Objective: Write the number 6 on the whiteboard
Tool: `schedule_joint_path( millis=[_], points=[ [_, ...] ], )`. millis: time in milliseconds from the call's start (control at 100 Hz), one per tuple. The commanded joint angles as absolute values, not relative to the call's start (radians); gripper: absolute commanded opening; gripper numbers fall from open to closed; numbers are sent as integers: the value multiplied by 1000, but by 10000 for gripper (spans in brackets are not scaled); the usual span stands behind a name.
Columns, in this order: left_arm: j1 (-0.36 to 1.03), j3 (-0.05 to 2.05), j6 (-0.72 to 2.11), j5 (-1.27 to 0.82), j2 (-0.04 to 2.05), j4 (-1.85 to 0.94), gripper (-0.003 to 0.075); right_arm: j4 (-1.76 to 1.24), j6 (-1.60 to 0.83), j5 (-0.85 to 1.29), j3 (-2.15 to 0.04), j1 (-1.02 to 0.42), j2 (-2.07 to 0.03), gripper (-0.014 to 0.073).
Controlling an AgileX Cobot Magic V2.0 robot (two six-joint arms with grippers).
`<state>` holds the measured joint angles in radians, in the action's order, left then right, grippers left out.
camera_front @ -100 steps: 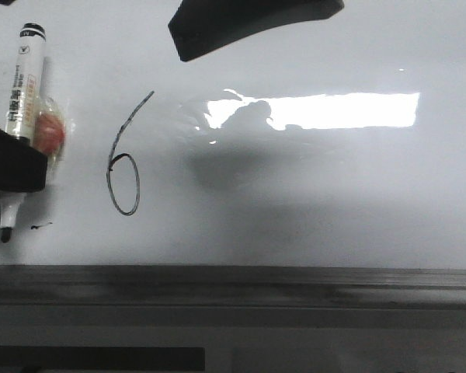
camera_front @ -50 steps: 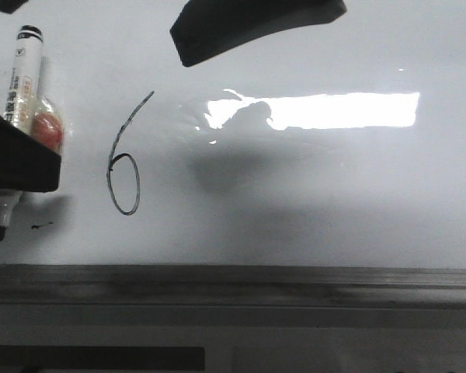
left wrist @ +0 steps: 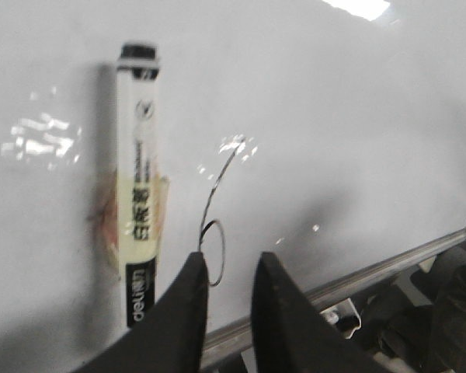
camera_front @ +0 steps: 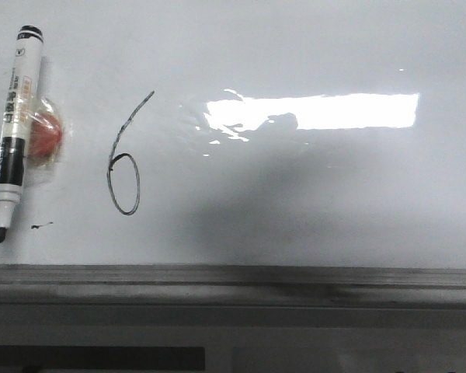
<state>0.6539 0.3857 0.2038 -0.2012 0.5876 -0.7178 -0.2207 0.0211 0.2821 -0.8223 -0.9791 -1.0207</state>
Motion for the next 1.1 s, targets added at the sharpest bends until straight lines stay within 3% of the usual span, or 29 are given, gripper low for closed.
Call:
schedule_joint_path(
  millis=[0, 330, 530, 760, 1090],
  points=[
    [651, 413, 242, -153, 490, -663, -11, -203, 15, 119, -775, -975, -927, -54],
    [651, 318, 259, -155, 156, -469, -11, -116, 15, -210, -335, -977, -514, -54],
    [651, 220, 259, -157, 87, -411, -11, -96, 15, -242, -154, -977, -265, -54],
    [651, 157, 259, -157, 87, -411, -11, -96, 15, -242, -88, -977, -96, -54],
    [651, 122, 259, -157, 87, -411, -11, -96, 15, -243, -86, -977, -86, -55]
  ],
)
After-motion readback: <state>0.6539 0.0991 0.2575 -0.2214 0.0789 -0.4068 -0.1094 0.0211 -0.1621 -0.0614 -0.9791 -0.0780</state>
